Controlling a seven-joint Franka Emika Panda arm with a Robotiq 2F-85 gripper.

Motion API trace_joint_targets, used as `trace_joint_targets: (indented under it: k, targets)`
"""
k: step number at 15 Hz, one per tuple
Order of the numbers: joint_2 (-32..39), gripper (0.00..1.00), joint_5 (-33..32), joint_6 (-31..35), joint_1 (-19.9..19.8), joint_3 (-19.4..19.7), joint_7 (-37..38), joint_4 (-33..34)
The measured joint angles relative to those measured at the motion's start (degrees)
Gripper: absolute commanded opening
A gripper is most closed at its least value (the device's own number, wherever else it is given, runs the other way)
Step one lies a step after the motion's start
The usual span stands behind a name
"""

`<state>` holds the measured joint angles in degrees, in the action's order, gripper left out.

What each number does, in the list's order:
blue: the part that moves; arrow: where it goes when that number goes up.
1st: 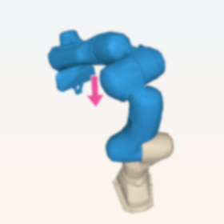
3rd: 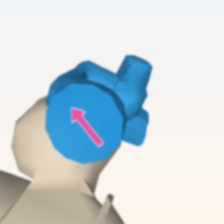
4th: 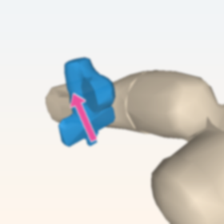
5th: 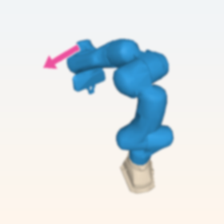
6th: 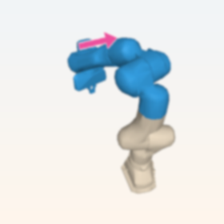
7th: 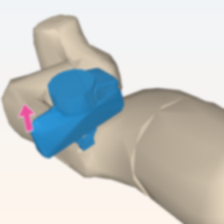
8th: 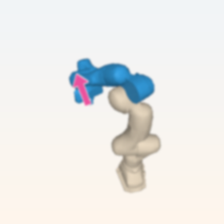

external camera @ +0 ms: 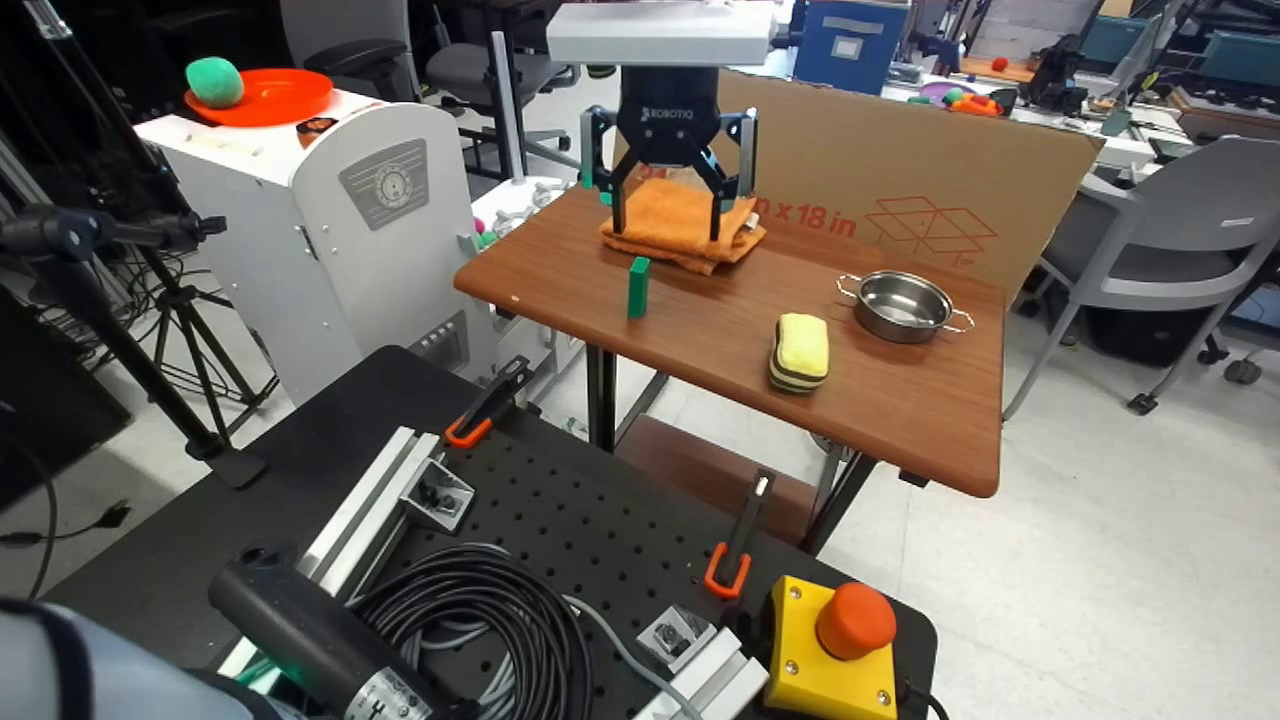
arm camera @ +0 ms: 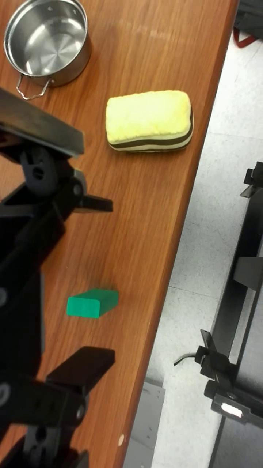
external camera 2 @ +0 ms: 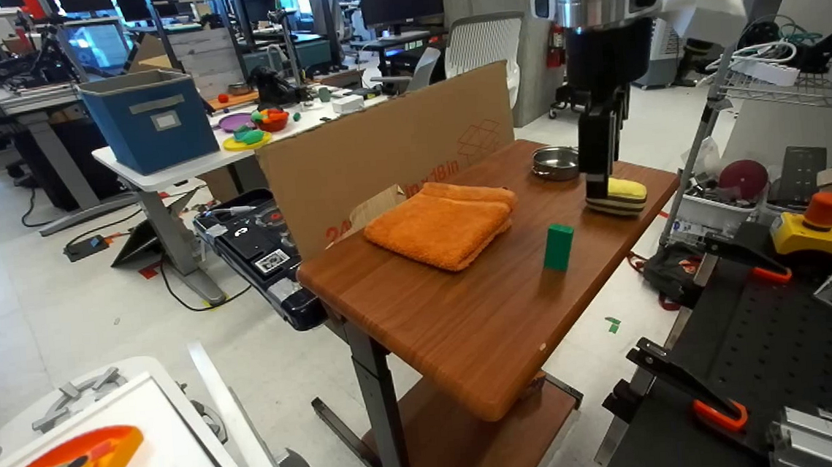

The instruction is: Pick up the green block from the silver pot and put it on the table.

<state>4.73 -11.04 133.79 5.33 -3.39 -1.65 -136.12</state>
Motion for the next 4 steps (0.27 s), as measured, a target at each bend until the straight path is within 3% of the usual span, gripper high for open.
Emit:
trace_joint_targets:
  k: [4]
  targets:
    - [0.0, 0.93, 0.0, 0.0, 0.0, 0.0, 0.1, -0.2]
